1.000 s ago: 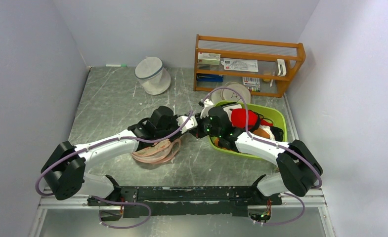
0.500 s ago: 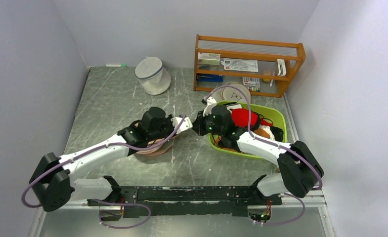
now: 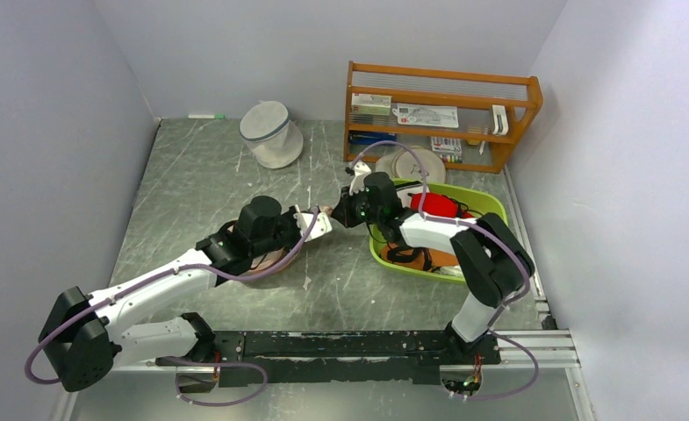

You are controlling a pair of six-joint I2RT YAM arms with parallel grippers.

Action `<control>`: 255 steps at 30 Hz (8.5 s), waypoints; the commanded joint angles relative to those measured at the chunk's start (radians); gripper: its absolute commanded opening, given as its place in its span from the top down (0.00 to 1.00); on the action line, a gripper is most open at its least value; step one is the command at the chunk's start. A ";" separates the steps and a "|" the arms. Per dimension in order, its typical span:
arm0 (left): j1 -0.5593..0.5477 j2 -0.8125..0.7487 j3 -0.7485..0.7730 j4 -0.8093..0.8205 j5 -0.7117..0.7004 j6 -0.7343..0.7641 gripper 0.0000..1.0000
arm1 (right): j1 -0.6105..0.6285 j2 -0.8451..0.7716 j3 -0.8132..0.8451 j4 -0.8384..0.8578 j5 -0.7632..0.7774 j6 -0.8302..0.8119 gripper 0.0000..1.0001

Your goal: Unzip the laundry bag and remove the bra

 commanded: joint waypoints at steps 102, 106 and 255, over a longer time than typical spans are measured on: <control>0.914 0.398 0.389 0.378 0.328 -0.892 0.11 | 0.295 0.452 0.638 0.004 0.839 -0.622 0.68; 0.922 0.405 0.394 0.379 0.342 -0.906 0.12 | 0.279 0.596 0.833 -0.109 0.967 -0.704 0.44; 0.845 0.455 0.439 0.435 0.467 -1.191 0.00 | 0.081 -0.984 0.667 -0.621 1.074 -0.305 1.00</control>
